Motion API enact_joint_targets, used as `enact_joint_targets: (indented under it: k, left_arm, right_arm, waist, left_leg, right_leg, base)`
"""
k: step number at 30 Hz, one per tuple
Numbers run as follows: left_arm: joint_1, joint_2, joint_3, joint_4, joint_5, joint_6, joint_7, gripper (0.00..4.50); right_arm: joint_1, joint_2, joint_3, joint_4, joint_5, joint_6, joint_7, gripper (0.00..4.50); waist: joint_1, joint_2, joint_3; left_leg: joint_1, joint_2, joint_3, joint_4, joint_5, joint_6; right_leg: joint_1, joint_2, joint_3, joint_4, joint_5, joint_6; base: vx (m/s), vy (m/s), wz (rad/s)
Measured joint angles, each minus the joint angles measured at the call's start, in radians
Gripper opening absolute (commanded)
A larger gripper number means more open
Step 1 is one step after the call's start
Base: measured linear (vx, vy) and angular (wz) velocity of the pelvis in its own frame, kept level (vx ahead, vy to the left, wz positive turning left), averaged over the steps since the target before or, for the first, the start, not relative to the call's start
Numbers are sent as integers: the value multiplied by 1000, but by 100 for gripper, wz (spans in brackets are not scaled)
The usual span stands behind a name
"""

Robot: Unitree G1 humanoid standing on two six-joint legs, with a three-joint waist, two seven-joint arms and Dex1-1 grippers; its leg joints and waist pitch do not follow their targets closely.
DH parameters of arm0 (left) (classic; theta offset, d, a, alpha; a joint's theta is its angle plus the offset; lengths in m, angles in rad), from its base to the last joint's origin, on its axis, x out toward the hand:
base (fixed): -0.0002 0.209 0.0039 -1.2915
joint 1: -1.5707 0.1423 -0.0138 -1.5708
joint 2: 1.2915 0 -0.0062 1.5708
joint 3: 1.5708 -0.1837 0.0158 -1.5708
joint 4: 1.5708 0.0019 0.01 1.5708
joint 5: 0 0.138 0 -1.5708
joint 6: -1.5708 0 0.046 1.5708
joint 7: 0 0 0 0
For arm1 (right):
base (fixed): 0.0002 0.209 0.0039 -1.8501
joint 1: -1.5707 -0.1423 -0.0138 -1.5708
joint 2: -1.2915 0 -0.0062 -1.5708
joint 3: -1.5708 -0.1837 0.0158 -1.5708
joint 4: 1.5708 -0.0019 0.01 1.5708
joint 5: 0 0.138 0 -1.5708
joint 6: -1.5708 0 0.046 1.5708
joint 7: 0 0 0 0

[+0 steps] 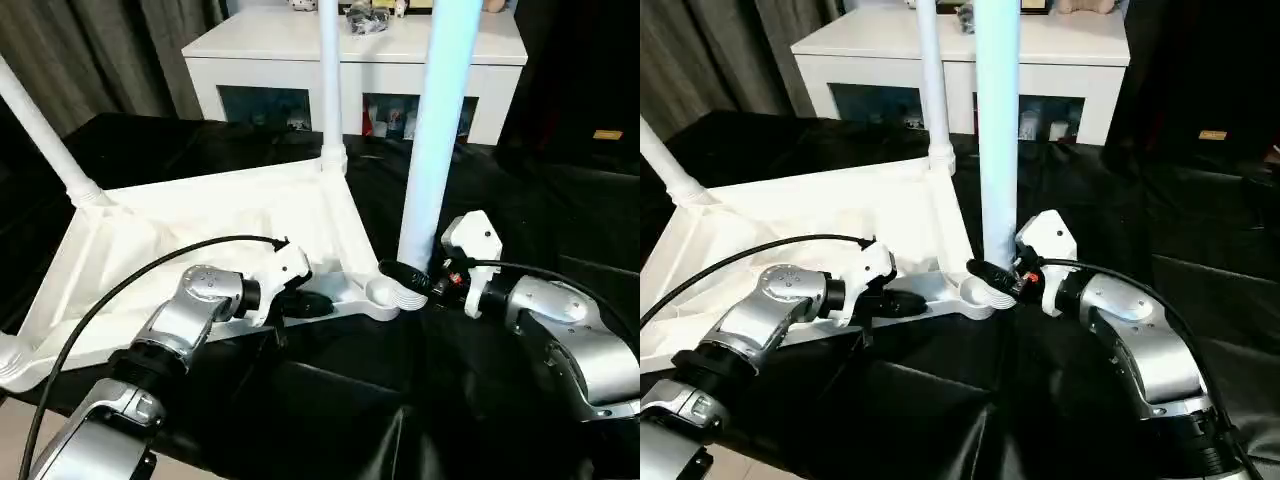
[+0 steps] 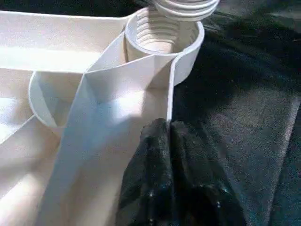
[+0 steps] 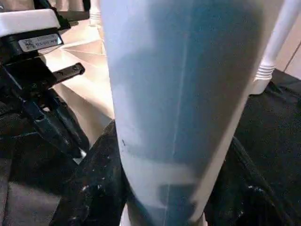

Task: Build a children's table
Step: Insert table leg to table base

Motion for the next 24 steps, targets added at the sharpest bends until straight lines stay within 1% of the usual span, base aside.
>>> enact_joint_targets:
  k: [3,6,11,12,13,15,16,21,22,24]
  left_arm:
    - [-5,0,-5,11,19,-17,0,2]
    - [-14,0,-17,19,41,-36,5,2]
    - [-28,9,-33,26,67,-43,6,2]
    - [-28,10,-32,23,66,-32,2,45]
    - [-28,10,-30,22,65,-23,0,57]
    - [-26,10,-30,32,66,16,0,59]
    - [-23,10,-30,48,70,22,1,68]
    - [-27,8,-30,66,80,-9,10,68]
    - [-28,6,-30,68,80,-10,10,52]
    - [-31,5,-30,74,81,-13,4,33]
  right_arm:
    - [-15,0,4,10,-5,-1,1,185]
    - [-26,1,10,13,-8,-3,1,185]
    - [-26,1,23,13,-10,-4,5,185]
    - [-26,1,23,13,-11,-6,9,185]
    - [-26,1,23,13,-11,-10,12,185]
    - [-26,1,23,13,-11,-17,13,185]
    - [-26,1,23,14,-12,-18,14,185]
    - [-26,1,23,18,-12,-19,13,185]
    - [-26,1,23,18,-12,-19,13,185]
    - [-26,2,23,18,-12,-19,13,185]
  waist:
    - [0,0,0]
    - [1,1,-1]
    - [-4,2,-1]
    - [-6,2,-1]
    - [-8,2,-1]
    - [-13,3,-2]
    - [-15,3,-1]
    - [-15,5,-2]
    - [-15,6,-3]
    - [-15,7,-3]
  left_leg:
    - [0,0,0,0,0,0]
    - [3,0,0,0,0,0]
    - [7,0,0,-1,0,0]
    - [7,0,0,-1,0,0]
    - [8,0,0,-1,0,0]
    - [7,0,0,-2,0,0]
    - [7,0,0,-3,0,0]
    - [6,0,0,-4,0,0]
    - [6,0,0,-5,0,0]
    - [6,0,0,-7,0,0]
  right_leg:
    - [0,0,0,0,0,0]
    - [3,0,0,0,0,0]
    - [6,0,0,0,-1,1]
    - [6,0,0,0,-3,6]
    - [6,0,0,0,-4,6]
    - [6,0,0,0,-4,6]
    - [5,0,0,0,-4,6]
    - [6,0,0,-1,-1,2]
    - [6,0,0,-2,-1,2]
    - [6,0,0,-4,-1,1]
  base:
    - [0,0,0]
    - [0,0,0]
    - [0,0,0]
    - [0,0,0]
    - [0,0,0]
    - [0,0,0]
    - [0,0,0]
    - [0,0,0]
    - [0,0,0]
    - [0,0,0]
